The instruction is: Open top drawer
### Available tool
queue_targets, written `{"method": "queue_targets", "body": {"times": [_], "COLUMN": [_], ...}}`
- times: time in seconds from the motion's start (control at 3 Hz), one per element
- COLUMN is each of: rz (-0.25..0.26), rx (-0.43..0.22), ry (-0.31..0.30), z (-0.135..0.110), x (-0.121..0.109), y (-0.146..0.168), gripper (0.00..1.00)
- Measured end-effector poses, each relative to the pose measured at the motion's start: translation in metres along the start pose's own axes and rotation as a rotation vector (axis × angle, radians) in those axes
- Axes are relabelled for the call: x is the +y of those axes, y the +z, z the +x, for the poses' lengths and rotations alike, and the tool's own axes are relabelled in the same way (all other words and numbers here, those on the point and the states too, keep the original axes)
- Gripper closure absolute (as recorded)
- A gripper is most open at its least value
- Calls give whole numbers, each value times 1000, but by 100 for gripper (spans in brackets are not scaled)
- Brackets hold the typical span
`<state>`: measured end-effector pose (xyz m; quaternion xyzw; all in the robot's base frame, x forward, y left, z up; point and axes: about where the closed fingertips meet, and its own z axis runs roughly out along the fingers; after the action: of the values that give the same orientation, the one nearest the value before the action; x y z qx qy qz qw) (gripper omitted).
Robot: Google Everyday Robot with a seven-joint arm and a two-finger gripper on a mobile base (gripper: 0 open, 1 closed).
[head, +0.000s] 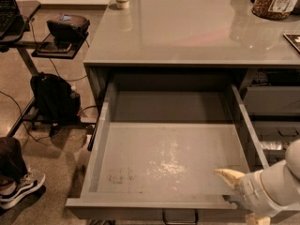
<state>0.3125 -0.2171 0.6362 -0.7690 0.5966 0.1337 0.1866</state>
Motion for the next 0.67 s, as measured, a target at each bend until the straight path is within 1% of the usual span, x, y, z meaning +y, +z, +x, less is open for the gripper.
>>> {"method": "queue_targets", "body": {"times": [0.33,0.67], "rz": [-47,-56], "rx": [-29,-33], "ry": [20,20], "z": [-19,-42], "x": [-12,-15], "y": [-38,-97], "gripper": [0,0]}}
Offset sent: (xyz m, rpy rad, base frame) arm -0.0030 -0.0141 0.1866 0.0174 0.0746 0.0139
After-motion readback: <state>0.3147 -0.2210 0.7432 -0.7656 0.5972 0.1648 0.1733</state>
